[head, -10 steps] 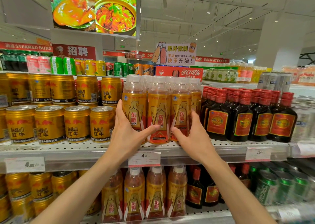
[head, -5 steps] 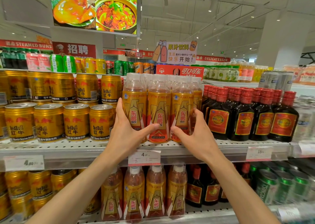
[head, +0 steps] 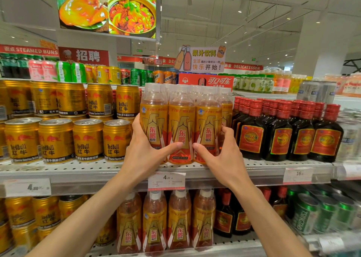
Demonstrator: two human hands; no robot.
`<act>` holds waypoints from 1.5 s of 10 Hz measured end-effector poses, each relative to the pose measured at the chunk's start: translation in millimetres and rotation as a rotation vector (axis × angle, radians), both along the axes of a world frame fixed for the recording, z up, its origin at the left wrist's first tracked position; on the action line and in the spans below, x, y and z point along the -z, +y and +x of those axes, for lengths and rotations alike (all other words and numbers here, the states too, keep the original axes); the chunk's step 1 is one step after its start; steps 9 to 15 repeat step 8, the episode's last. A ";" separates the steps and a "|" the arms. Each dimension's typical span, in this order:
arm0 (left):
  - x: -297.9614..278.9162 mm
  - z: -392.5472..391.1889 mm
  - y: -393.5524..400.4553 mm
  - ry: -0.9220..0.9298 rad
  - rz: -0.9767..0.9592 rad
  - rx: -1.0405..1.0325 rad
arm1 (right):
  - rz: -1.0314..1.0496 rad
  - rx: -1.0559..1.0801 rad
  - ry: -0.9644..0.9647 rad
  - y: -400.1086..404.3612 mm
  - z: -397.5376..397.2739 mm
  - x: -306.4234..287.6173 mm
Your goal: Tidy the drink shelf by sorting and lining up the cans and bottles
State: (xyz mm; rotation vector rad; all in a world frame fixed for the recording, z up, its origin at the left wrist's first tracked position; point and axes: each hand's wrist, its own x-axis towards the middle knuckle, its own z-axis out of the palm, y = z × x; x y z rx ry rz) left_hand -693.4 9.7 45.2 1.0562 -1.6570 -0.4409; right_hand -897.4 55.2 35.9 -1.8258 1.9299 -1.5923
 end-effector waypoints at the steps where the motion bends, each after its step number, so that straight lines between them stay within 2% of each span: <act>1: -0.5 0.5 0.5 -0.003 0.001 0.000 | 0.002 0.003 -0.003 -0.2 1.7 0.4; 3: -0.6 1.8 -0.5 0.017 -0.001 0.041 | 0.014 0.024 0.035 2.4 3.7 2.6; 6: -0.7 -1.5 12.4 -0.040 0.028 -0.056 | 0.066 0.034 0.102 12.3 9.8 5.6; 8: 20.6 11.1 34.8 -0.170 -0.180 -0.069 | 0.053 0.025 0.098 27.4 11.3 17.7; 15: 20.6 11.1 34.8 -0.170 -0.180 -0.069 | 0.053 0.025 0.098 27.4 11.3 17.7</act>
